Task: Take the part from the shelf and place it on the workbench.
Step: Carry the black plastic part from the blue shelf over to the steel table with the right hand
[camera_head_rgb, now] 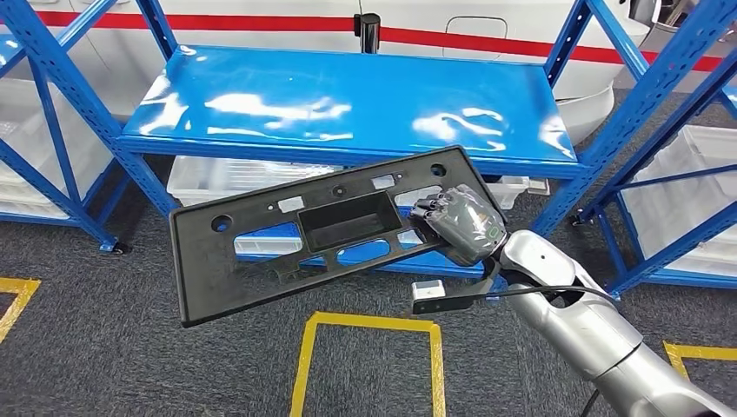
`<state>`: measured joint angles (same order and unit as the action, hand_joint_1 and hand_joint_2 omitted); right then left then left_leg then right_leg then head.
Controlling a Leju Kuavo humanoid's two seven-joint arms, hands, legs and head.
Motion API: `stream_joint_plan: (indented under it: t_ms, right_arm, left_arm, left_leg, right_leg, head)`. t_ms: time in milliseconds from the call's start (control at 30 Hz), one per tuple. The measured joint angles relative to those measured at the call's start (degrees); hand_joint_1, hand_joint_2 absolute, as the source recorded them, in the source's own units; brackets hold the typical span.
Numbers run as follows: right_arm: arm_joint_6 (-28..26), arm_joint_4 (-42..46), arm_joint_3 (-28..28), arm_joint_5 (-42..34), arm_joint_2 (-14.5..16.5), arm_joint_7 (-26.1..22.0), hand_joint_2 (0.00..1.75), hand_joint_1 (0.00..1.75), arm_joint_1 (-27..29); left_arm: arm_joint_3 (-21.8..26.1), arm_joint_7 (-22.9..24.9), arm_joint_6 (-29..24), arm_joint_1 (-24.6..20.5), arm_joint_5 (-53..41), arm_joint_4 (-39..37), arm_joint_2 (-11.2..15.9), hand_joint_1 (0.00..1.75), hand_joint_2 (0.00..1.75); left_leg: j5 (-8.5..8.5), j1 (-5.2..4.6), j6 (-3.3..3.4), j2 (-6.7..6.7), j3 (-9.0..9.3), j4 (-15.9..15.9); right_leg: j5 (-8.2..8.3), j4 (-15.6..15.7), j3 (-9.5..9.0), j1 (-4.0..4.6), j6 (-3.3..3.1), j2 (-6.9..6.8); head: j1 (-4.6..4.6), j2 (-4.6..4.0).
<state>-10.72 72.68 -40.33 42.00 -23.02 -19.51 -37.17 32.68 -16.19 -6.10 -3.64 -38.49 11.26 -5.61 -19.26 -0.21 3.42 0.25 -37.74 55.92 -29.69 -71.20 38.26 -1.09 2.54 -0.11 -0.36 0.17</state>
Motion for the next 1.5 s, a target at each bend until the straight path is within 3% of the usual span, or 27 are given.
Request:
stream_joint_plan:
  t_ms: [67,133,167,233,300,367,433,500,533,600,667,733,767,833,900,967,1000,1033,1100,1167,1233,1267,1300,1333,1433,1467,1500]
  right_arm:
    - [0.01,0.10,0.14,-0.08,0.01,-0.08,1.75,1.66,-0.04]
    - [-0.02,0.38,0.39,-0.31,0.00,-0.09,1.75,1.66,0.11]
    - [-0.04,0.51,0.48,-0.45,-0.02,-0.09,1.75,1.66,0.22]
    - [-0.10,0.60,0.51,-0.71,-0.01,-0.09,1.75,1.66,0.52]
    - [-0.17,0.63,0.51,-0.81,0.07,-0.09,1.75,1.66,0.77]
    - [-0.22,0.65,0.50,-0.82,0.20,-0.09,1.75,1.66,1.02]
    - [-0.23,0.65,0.50,-0.82,0.37,-0.09,1.75,1.66,1.38]
    - [-0.24,0.65,0.50,-0.82,0.49,-0.09,1.75,1.66,1.70]
    - [-0.24,0.65,0.51,-0.82,0.50,-0.09,1.75,1.66,1.78]
    - [-0.26,0.78,0.66,-0.81,0.48,-0.09,1.75,1.66,1.85]
    - [-0.33,0.93,0.83,-0.82,0.49,-0.09,1.75,1.66,1.86]
    - [-0.40,0.96,0.89,-0.82,0.50,-0.10,1.75,1.66,1.91]
    - [-0.43,0.96,0.90,-0.79,0.48,-0.10,1.75,1.66,1.95]
    - [-0.44,0.96,0.94,-0.62,0.41,-0.11,1.75,1.66,2.00]
    - [-0.45,0.96,0.95,-0.38,0.39,-0.11,1.75,1.66,2.08]
    - [-0.45,0.96,0.96,-0.15,0.39,-0.10,1.75,1.66,2.20]
    - [-0.45,0.96,0.95,-0.05,0.39,-0.10,1.75,1.66,2.27]
    - [-0.46,0.96,0.95,0.06,0.39,-0.09,1.75,1.66,2.32]
    - [-0.52,0.98,0.98,0.26,0.39,-0.09,1.75,1.66,2.35]
    - [-0.63,1.16,1.21,0.42,0.44,-0.09,1.75,1.66,2.36]
    - [-0.86,1.33,1.54,0.50,0.49,-0.09,1.75,1.66,2.48]
    - [-0.98,1.34,1.65,0.51,0.50,-0.09,1.75,1.66,2.58]
    - [-1.05,1.32,1.69,0.52,0.55,-0.10,1.75,1.66,2.68]
    - [-1.07,1.31,1.71,0.54,0.61,-0.12,1.75,1.66,2.79]
    - [-1.07,1.28,1.75,0.68,0.80,-0.36,1.75,1.66,2.93]
    - [-1.07,1.27,1.75,0.73,0.86,-0.44,1.75,1.66,2.96]
    - [-1.07,1.26,1.75,0.81,0.93,-0.46,1.75,1.66,3.01]
  left_arm:
    - [0.00,0.05,0.02,-0.01,0.00,0.00,-0.08,0.00,1.75]
    - [0.02,0.09,0.04,0.08,-0.01,0.00,-0.14,0.00,1.75]
    - [0.03,0.10,0.07,0.15,-0.02,0.00,-0.16,0.00,1.75]
    - [0.06,0.11,0.13,0.32,-0.03,-0.01,-0.13,0.00,1.75]
    - [0.08,0.09,0.23,0.50,-0.06,-0.02,-0.09,0.00,1.75]
    - [0.08,0.07,0.31,0.56,-0.10,-0.02,-0.09,0.00,1.75]
    - [0.09,0.07,0.35,0.54,-0.14,-0.02,-0.07,0.00,1.75]
    - [0.09,0.06,0.41,0.51,-0.17,-0.02,-0.01,0.00,1.75]
    - [0.09,0.06,0.43,0.47,-0.17,-0.01,0.03,0.00,1.75]
    - [0.09,0.05,0.45,0.30,-0.17,0.00,0.08,0.00,1.75]
    - [0.09,0.01,0.46,0.21,-0.18,0.00,0.10,0.00,1.75]
    - [0.09,-0.02,0.46,0.22,-0.19,-0.01,0.09,0.00,1.75]
    - [0.09,-0.01,0.46,0.18,-0.21,-0.01,0.07,0.00,1.75]
    - [0.09,-0.01,0.46,0.09,-0.30,-0.01,0.04,0.00,1.75]
    - [0.13,0.01,0.46,0.05,-0.42,0.00,0.05,0.00,1.75]
    - [0.18,0.02,0.46,0.04,-0.49,0.00,0.06,0.00,1.75]
    - [0.20,0.02,0.50,0.04,-0.51,0.00,0.05,0.00,1.75]
    - [0.23,0.02,0.57,0.05,-0.52,0.00,0.03,0.00,1.75]
    - [0.32,0.01,0.73,0.01,-0.54,0.01,-0.02,0.00,1.75]
    - [0.38,-0.05,0.78,-0.04,-0.57,0.02,-0.08,0.00,1.75]
    - [0.46,-0.14,0.77,-0.02,-0.61,0.02,-0.10,0.00,1.75]
    - [0.54,-0.16,0.77,0.09,-0.61,0.01,-0.10,0.00,1.75]
    - [0.65,-0.17,0.74,0.20,-0.61,-0.01,-0.10,0.00,1.75]
    - [0.75,-0.15,0.72,0.37,-0.61,-0.03,-0.11,0.00,1.75]
    - [0.91,-0.10,0.68,0.60,-0.63,-0.04,-0.15,0.00,1.75]
    - [0.93,-0.10,0.67,0.55,-0.65,-0.04,-0.16,0.00,1.75]
    - [0.96,-0.10,0.66,0.50,-0.67,-0.04,-0.16,0.00,1.75]
  left_leg:
    - [1.41,-0.11,-0.38,-0.03,-1.55,0.07]
    - [2.84,-0.16,-0.90,0.04,-2.29,-0.20]
    - [3.54,-0.11,-1.20,0.07,-2.44,-0.49]
    - [4.10,0.07,-1.90,-0.07,-2.71,-0.90]
    - [0.45,0.39,-2.79,-0.32,-3.90,2.06]
    - [-5.91,0.90,-3.64,-0.41,-6.03,10.03]
    - [-9.12,1.40,-4.42,-0.41,-7.09,17.43]
    - [-8.02,1.91,-4.92,-0.37,-4.24,17.23]
    - [-6.92,2.12,-5.02,-0.38,-1.22,13.94]
    - [-6.88,2.17,-4.81,-0.67,5.00,5.94]
    - [-7.79,1.76,-4.03,-0.98,7.25,2.25]
    - [-6.83,1.47,-2.76,-0.79,6.62,1.89]
    - [-6.12,1.41,-2.03,-0.61,6.23,1.59]
    - [-4.36,1.31,-0.73,-0.30,4.79,1.03]
    - [-2.65,1.00,-0.24,-0.25,2.58,1.05]
    - [-1.12,0.82,-0.23,-0.19,0.59,1.10]
    - [-0.47,0.76,-0.29,-0.16,-0.24,1.12]
    - [0.25,0.72,-0.40,-0.15,-1.16,1.13]
    - [1.96,0.65,-0.75,-0.15,-3.08,1.21]
    - [3.73,0.51,-1.34,-0.14,-4.37,1.04]
    - [5.54,0.54,-2.09,-0.14,-4.63,0.17]
    - [6.29,0.70,-2.45,-0.15,-4.65,-0.37]
    - [5.76,0.88,-2.80,-0.21,-4.98,-0.25]
    - [3.75,1.02,-3.14,-0.26,-5.53,0.92]
    - [-6.14,1.46,-4.16,-0.32,-7.99,10.98]
    - [-7.65,1.55,-4.46,-0.32,-8.38,14.91]
    - [-7.78,1.66,-4.67,-0.32,-8.08,17.54]
  right_leg:
    - [1.20,8.68,-6.61,0.23,0.08,-0.04]
    - [0.70,15.51,-10.77,0.74,-0.59,0.00]
    - [0.45,16.95,-11.23,1.03,-0.86,0.05]
    - [1.49,17.34,-10.50,0.55,-1.46,0.10]
    - [2.86,17.55,-9.99,-0.23,-2.52,-0.05]
    - [4.10,17.46,-8.96,-0.38,-3.09,-0.19]
    - [5.26,17.34,-7.50,-0.42,-2.92,-0.23]
    - [6.28,16.96,-5.88,-0.63,-2.38,-0.18]
    - [6.63,16.62,-5.15,-0.76,-2.04,-0.12]
    - [7.22,15.86,-3.95,-0.77,-1.23,-0.07]
    - [8.02,15.65,-3.42,-0.66,-0.26,-0.13]
    - [8.65,15.74,-3.16,-0.60,0.63,-0.14]
    - [8.00,15.14,-2.63,-0.53,0.70,-0.11]
    - [3.77,10.36,-0.34,-0.41,-0.16,-0.09]
    - [-1.20,2.17,2.35,-0.40,-0.80,-0.07]
    - [-2.63,-3.32,3.21,-0.36,-0.29,-0.04]
    - [-2.01,-4.07,2.75,-0.33,0.19,-0.03]
    - [-0.72,-3.14,1.31,-0.29,0.70,-0.01]
    - [0.99,2.77,-4.24,-0.18,0.99,-0.02]
    - [-0.55,11.94,-10.74,0.30,0.02,0.00]
    - [-1.72,16.32,-12.61,0.76,-1.12,0.09]
    - [-1.05,16.10,-11.86,0.49,-1.57,0.10]
    - [-0.31,16.14,-11.41,0.25,-2.06,0.03]
    - [0.52,16.16,-10.93,-0.02,-2.60,-0.07]
    - [2.96,16.07,-9.00,-0.22,-3.37,-0.26]
    - [3.73,15.94,-8.02,-0.20,-3.27,-0.27]
    - [4.44,15.74,-6.99,-0.21,-3.11,-0.27]
  head:
    - [0.01,0.00]
    - [-0.16,0.00]
    - [-0.21,0.00]
    - [-0.16,0.00]
    - [-0.26,0.00]
    - [-0.41,0.00]
    - [-0.45,0.00]
    - [-0.47,0.00]
    - [-0.48,0.00]
    - [-0.42,0.00]
    - [-0.30,0.00]
    - [-0.23,0.00]
    - [-0.25,0.00]
    - [-0.15,0.00]
    - [-0.09,0.00]
    - [-0.09,0.00]
    - [-0.08,0.00]
    - [-0.09,0.00]
    - [-0.10,0.00]
    - [-0.22,0.00]
    - [-0.43,0.00]
    - [-0.55,0.00]
    - [-0.55,0.00]
    - [-0.63,0.00]
    - [-0.78,0.00]
    - [-0.79,0.00]
    - [-0.80,0.00]
